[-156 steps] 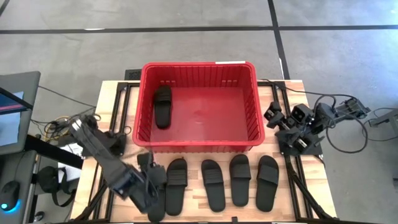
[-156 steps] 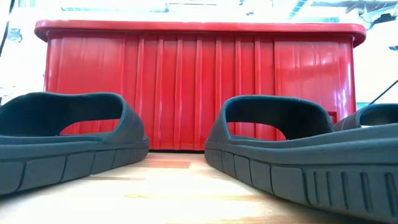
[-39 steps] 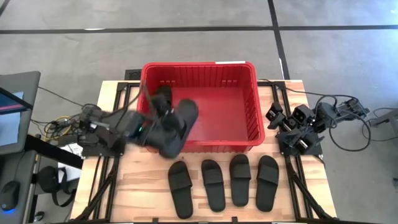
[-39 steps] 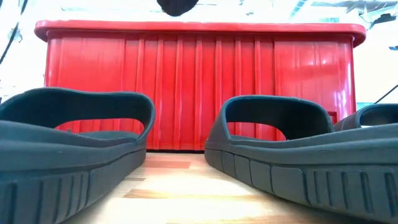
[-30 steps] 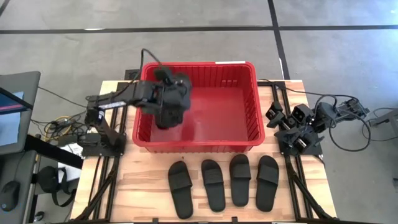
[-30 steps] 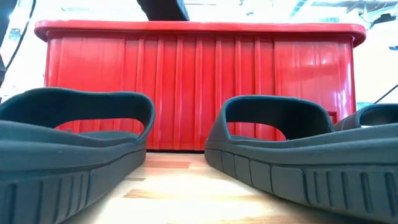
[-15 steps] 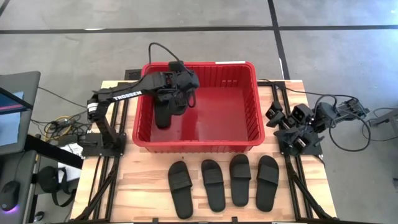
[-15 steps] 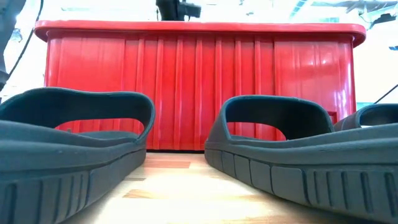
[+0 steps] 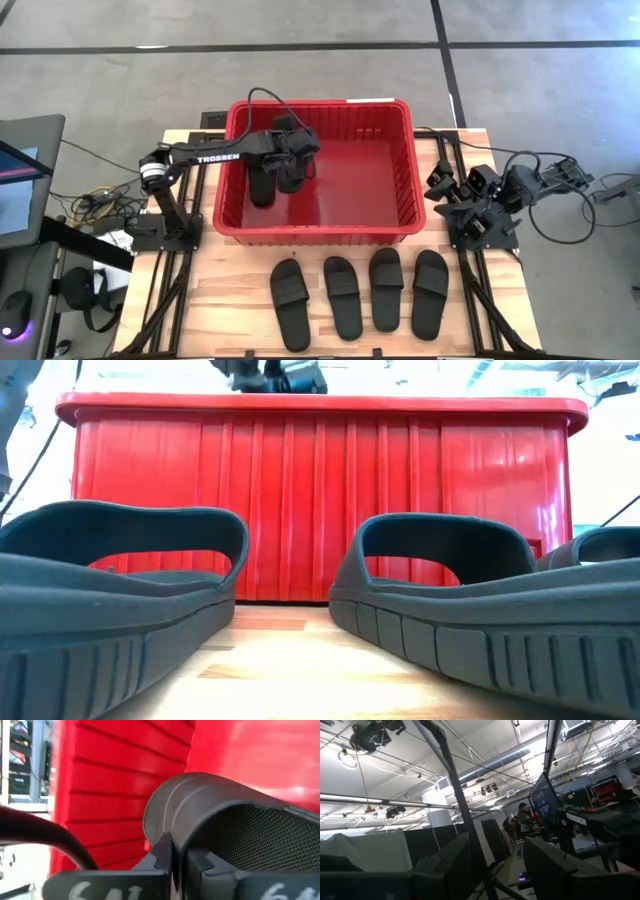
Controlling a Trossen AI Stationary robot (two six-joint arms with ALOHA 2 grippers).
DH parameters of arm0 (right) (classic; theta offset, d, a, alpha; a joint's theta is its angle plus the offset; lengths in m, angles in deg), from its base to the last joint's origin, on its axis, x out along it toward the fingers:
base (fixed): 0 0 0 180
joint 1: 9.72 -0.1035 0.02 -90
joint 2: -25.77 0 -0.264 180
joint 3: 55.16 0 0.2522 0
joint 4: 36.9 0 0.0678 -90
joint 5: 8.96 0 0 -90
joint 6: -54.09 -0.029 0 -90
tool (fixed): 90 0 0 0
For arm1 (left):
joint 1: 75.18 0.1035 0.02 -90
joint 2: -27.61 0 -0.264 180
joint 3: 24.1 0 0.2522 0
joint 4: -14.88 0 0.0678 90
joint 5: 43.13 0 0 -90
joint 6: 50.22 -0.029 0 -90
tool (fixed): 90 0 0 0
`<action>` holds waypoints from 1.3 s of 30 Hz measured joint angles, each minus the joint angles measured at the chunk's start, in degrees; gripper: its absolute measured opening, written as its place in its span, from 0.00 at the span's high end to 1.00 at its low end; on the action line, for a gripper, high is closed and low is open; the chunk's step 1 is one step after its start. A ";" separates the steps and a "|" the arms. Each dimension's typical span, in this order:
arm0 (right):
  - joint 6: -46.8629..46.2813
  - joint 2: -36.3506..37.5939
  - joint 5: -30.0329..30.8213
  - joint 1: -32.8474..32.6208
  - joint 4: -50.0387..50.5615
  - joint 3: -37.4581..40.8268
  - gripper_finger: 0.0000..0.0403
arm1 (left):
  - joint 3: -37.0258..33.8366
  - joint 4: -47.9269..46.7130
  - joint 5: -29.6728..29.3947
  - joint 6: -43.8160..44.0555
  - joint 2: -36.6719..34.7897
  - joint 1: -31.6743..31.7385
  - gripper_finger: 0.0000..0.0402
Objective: Pick and place slides into bin
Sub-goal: Put the black slides into the red bin
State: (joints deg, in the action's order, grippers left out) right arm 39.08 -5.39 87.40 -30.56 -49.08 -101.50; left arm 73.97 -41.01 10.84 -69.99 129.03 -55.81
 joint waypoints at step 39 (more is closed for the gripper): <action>-3.62 -2.64 4.30 -0.04 -0.23 0.00 0.57 | -8.13 14.56 -0.83 -1.29 8.41 4.60 1.00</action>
State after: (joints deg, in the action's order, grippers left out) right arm 35.46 -8.03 91.70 -30.60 -49.31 -101.50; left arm 65.84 -26.45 10.01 -71.28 137.45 -51.21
